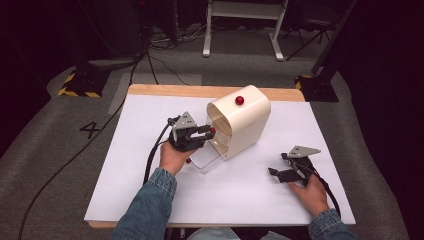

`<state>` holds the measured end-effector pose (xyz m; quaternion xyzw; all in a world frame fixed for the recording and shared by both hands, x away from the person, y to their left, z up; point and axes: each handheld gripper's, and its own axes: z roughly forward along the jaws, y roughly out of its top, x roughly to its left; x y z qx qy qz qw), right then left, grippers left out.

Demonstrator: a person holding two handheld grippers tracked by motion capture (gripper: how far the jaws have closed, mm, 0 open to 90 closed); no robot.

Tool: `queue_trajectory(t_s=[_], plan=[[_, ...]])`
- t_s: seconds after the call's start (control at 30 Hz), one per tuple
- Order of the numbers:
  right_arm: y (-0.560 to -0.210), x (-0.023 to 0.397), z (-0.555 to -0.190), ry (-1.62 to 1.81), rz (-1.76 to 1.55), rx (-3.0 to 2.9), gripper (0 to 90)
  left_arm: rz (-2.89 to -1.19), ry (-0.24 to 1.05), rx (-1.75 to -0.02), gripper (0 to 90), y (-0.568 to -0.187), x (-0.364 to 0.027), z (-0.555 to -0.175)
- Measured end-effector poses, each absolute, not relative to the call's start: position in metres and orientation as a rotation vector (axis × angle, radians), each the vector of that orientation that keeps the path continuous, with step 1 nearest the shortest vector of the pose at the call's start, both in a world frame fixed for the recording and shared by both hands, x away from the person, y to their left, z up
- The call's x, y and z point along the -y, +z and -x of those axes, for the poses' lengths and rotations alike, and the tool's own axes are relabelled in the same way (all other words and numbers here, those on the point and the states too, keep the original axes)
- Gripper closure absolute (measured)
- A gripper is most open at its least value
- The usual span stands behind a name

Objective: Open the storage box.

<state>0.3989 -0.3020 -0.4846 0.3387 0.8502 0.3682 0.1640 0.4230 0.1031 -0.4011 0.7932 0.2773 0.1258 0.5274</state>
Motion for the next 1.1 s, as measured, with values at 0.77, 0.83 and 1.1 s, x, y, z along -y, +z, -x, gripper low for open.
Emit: queue_trajectory(t_s=[0.77, 0.83, 1.1], plan=[[-0.485, 0.302, -0.399, 1.051, -0.964, -2.423, 15.6, -1.921, 0.352, -0.656, 74.2, -0.394, -0.124, -0.4], [-0.485, 0.302, -0.399, 1.051, -0.963, -2.423, 15.6, -1.918, 0.352, -0.66, 74.2, -0.394, -0.13, -0.396], [-0.485, 0.302, -0.399, 1.055, -0.965, -2.425, 15.7, -1.901, 0.366, -0.674, 74.2, -0.392, -0.149, -0.379]])
